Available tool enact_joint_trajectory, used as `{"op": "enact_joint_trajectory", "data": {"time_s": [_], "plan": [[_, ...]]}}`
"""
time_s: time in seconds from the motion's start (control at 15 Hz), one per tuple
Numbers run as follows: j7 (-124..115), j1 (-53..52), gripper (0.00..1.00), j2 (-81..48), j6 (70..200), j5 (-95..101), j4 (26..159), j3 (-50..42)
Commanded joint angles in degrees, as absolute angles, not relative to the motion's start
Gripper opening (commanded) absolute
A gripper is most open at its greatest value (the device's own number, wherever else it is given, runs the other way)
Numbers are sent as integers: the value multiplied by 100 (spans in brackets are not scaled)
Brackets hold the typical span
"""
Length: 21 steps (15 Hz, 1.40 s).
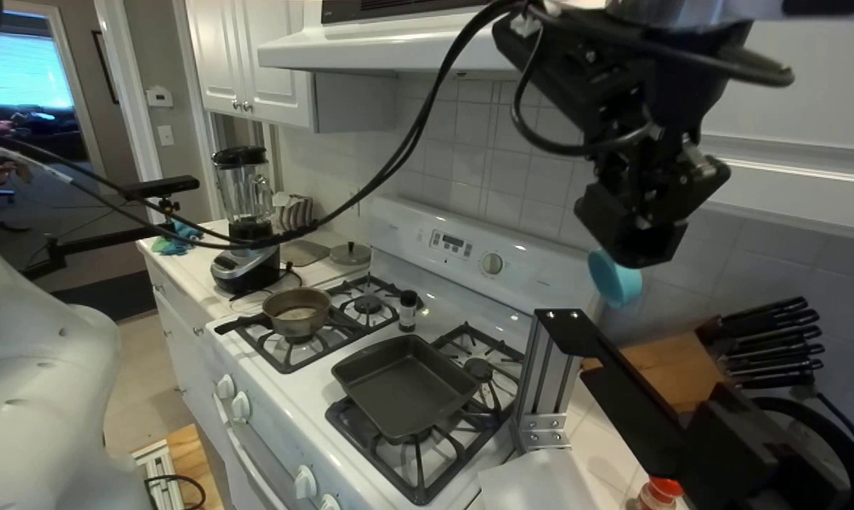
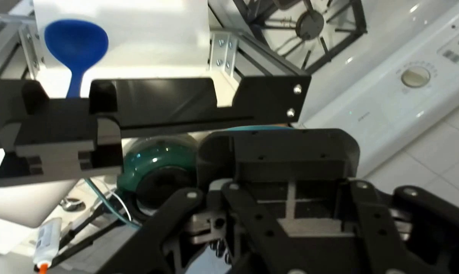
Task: Pick the serving spoon from the rack and use it to open the cabinet door then place it back on the rack
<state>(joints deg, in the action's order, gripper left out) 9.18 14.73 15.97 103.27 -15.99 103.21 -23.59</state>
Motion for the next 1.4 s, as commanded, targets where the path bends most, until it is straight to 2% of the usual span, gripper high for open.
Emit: {"op": "enact_joint_trajectory", "data": {"time_s": [0.0,0.67,1.33], "plan": [[748,1491,22,1154,10803,-2125,9545,-2471],[-21,1988,22,-356,12500,-2366,8051,-2616],[-436,2604,22,-1126,12970,-2585,7285,-2345]]}}
